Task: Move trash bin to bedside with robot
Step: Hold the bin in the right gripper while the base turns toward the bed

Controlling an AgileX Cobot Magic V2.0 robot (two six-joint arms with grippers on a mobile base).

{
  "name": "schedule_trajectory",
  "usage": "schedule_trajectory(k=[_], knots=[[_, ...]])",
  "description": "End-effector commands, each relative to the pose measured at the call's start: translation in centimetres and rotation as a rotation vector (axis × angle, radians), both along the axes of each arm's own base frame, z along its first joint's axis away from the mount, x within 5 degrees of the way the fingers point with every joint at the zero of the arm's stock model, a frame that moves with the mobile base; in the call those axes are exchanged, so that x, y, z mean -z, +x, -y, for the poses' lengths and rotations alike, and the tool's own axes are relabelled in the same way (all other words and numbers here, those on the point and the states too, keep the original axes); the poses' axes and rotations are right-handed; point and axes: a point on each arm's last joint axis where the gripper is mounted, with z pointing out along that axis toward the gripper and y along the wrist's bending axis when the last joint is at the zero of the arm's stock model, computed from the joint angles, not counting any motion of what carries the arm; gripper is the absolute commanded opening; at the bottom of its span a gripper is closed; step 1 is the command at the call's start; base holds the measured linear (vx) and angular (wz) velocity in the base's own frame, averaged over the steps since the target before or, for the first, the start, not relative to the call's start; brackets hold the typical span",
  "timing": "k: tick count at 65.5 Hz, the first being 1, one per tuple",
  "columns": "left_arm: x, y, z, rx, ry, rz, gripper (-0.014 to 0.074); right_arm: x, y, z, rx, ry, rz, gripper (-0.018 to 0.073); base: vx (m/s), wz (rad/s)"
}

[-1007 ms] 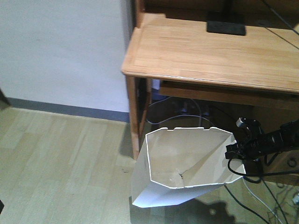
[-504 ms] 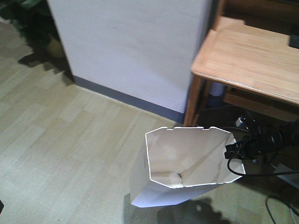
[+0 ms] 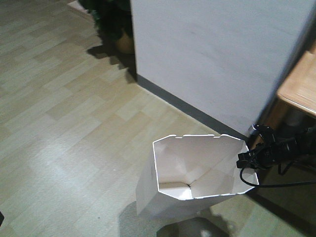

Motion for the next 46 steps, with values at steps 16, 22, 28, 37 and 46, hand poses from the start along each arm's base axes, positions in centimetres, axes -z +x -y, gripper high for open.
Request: schedule_trajectory(k=[16,22,28,37,46], knots=[[-0.54,0.08,0.03,0.004,0.004,0.077,-0.0006,-4.26,1.6,-1.08,0.01,0.215,0.08,-0.0005,0.08,0.53],[-0.54,0.08,0.03,0.004,0.004,0.077,-0.0006,-4.26,1.6,-1.08,0.01,0.215,0.08,-0.0005,0.09,0.55],[-0.54,0.08,0.03,0.004,0.004,0.077,-0.0006,-4.26,1.6,-1.08,0.01,0.215,0.08,-0.0005,0.1,0.6],[-0.54,0.08,0.03,0.004,0.004,0.077,-0.0006,-4.26,1.6,-1.08,0.009,0.214,0.08,-0.0005,0.11,0.67],[-0.54,0.08,0.03,0.004,0.004,0.077,-0.0006,-4.26,1.6,-1.08,0.009,0.214,0.08,-0.0005,0.13,0.72]])
